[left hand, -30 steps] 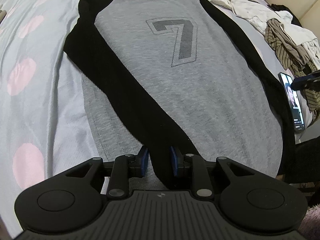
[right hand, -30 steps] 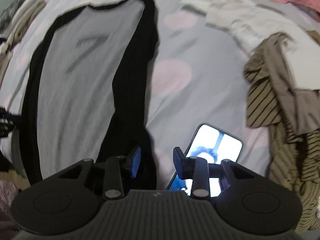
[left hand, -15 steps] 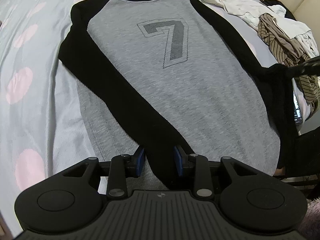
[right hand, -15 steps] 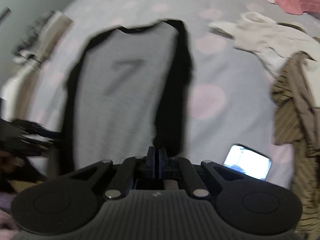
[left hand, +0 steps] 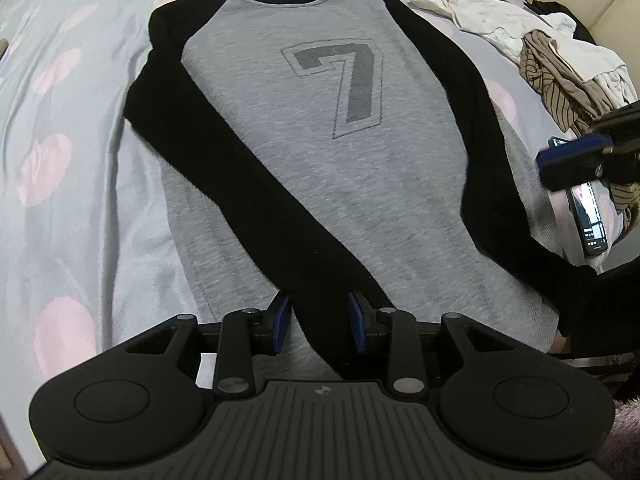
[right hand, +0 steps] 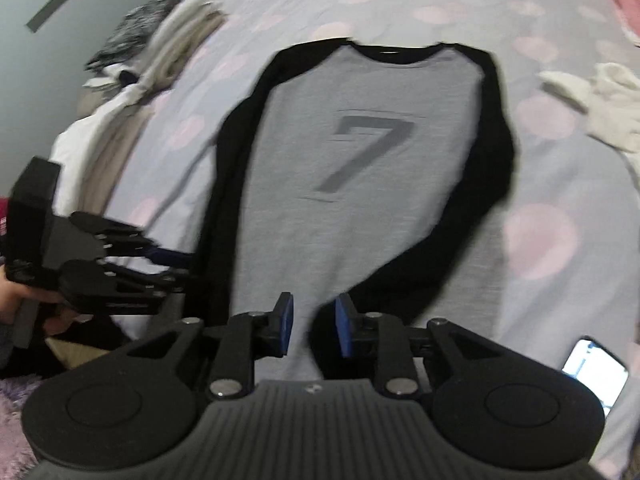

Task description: Fold clothes

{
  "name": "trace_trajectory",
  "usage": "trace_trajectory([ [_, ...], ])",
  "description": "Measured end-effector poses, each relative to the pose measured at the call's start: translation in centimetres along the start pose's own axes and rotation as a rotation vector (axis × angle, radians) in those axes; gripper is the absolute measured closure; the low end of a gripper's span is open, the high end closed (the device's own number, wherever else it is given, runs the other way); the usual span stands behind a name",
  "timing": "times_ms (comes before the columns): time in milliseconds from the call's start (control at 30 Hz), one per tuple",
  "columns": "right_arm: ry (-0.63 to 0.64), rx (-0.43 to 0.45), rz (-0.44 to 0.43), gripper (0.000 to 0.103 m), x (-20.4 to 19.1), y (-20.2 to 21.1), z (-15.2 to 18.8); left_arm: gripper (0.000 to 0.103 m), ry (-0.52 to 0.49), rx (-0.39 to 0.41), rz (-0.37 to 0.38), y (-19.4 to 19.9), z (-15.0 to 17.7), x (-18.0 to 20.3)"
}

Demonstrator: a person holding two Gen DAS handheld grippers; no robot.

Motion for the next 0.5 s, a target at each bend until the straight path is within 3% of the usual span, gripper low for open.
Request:
trace_trajectory([
  [100, -0.029, -0.017, 0.058, 0.076, 1.5, 0.0, 0.7, 0.075, 0.005, -0.004, 0.001, -0.1, -0.1, -0.1],
  [267, -0.048, -0.072, 0.083, 0.076, 2.5, -1.7, 2.7, 0.075, -0.010, -0.002, 0.003, -0.1, -0.3, 0.3],
  [433, 0.016, -0.106, 0.131, 0.076, 2.0, -4.0, 3.4, 0.075, -0.019, -0.008, -0.006, -0.3, -0.3, 0.3],
  [500, 0.041, -0.116, 0.134, 0.087, 1.6, -4.5, 3.6, 0.075, -0.018, -0.010, -0.007, -0.3, -0.2, 0.3],
])
Point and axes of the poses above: each gripper's, at about its wrist camera, not at the fingertips, and y roughly against the way its jaws point, x to its right, z to its underside, the point moved 1 cm from there along -y, roughly the way its jaws point, and after that the axes turned 2 degrees about -y, right-handed, at the moved point
